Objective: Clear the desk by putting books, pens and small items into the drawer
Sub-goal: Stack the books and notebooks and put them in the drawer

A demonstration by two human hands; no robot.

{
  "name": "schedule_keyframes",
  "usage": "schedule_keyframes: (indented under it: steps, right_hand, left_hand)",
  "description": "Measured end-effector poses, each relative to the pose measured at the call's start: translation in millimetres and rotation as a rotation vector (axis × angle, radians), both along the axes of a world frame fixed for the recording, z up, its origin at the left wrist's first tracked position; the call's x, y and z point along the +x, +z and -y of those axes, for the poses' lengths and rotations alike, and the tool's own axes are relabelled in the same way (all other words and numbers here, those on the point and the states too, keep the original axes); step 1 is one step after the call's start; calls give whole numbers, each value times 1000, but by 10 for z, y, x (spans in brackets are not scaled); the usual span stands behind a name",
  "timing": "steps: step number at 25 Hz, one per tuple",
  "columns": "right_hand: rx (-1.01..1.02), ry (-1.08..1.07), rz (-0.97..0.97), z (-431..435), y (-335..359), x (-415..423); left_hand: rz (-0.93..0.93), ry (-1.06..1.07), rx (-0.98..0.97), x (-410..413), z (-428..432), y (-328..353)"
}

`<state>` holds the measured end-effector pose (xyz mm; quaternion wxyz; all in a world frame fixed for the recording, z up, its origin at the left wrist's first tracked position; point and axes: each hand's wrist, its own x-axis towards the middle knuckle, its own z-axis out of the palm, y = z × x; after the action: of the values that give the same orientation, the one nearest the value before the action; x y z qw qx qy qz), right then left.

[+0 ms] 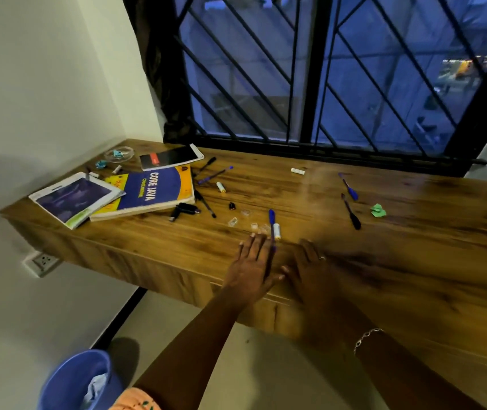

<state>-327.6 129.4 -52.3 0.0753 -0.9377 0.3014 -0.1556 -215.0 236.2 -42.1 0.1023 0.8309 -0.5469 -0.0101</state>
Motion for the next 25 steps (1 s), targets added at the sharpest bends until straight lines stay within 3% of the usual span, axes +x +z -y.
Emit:
schedule_keyframes:
  steps: [9,17,25]
  right_hand:
    - [128,48,5,-258,75,1365]
    - [284,86,144,-491,215,2094]
    - [507,139,208,-268,344,2996]
  left_hand:
    - [-83,72,-65,1433,-395,61]
    - [-162,273,-180,2394,-795,39]
    - [85,280,130,3252,-945,17]
